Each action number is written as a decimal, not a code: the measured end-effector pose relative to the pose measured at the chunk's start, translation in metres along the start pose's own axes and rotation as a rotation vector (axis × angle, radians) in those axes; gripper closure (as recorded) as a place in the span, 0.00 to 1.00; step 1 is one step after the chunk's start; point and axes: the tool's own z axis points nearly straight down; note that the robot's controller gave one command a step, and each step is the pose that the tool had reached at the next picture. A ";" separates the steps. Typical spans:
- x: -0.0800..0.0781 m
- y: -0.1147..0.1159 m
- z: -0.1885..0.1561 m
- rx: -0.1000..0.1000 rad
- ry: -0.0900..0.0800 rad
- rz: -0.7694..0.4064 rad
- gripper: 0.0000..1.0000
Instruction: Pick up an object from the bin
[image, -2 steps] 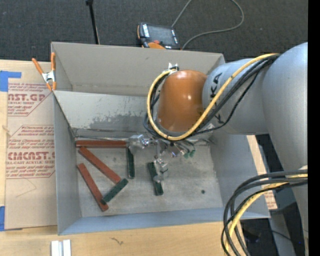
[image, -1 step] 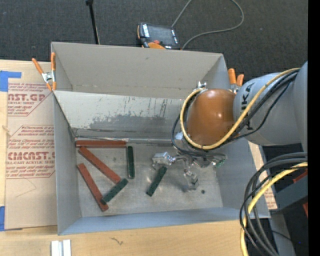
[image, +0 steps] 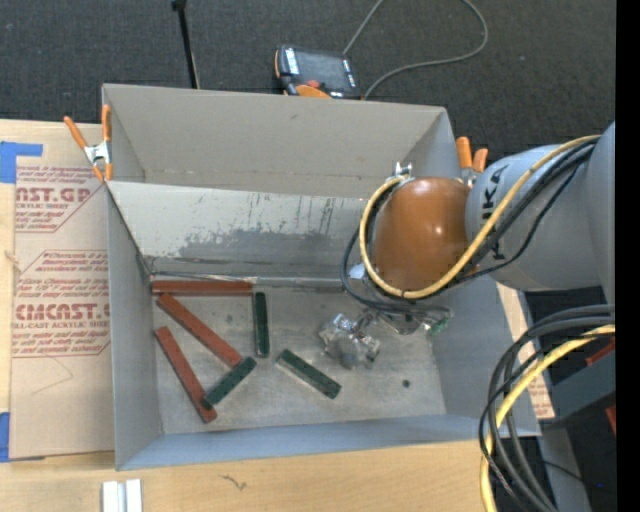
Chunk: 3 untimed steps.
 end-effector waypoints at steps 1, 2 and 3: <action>0.000 0.000 0.000 0.000 0.000 0.000 0.00; -0.022 0.032 -0.097 0.006 -0.007 -0.047 0.00; -0.055 0.071 -0.024 -0.005 0.002 0.075 0.00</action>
Offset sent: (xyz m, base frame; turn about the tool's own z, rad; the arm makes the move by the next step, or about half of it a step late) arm 0.0000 0.0000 0.0000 0.0000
